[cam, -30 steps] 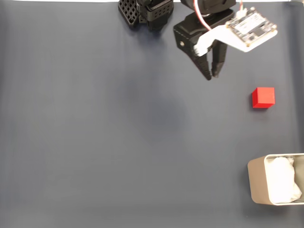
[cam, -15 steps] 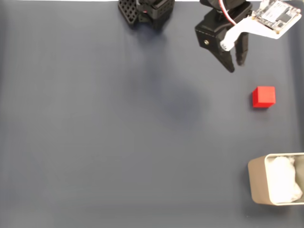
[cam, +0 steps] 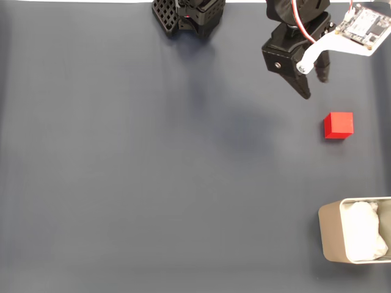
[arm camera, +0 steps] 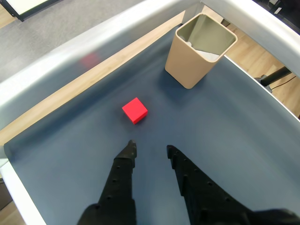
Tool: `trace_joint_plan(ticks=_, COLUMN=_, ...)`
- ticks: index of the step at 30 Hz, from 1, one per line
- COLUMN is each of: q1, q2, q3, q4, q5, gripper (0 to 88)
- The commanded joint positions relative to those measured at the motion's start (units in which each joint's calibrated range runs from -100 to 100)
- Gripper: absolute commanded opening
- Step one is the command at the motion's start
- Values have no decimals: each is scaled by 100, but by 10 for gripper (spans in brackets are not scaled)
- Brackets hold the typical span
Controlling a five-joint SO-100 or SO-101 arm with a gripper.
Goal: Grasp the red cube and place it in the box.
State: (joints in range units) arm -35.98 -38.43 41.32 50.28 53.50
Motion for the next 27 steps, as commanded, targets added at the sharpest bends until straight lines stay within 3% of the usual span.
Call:
trace_joint_plan(ticks=1, q1=25, q2=39, q3=-26, q4=-331, q5=0, gripper=185)
trace_joint_plan(ticks=27, q1=33, q2=749, q3=1160, q4=-2356, q5=15, gripper=291)
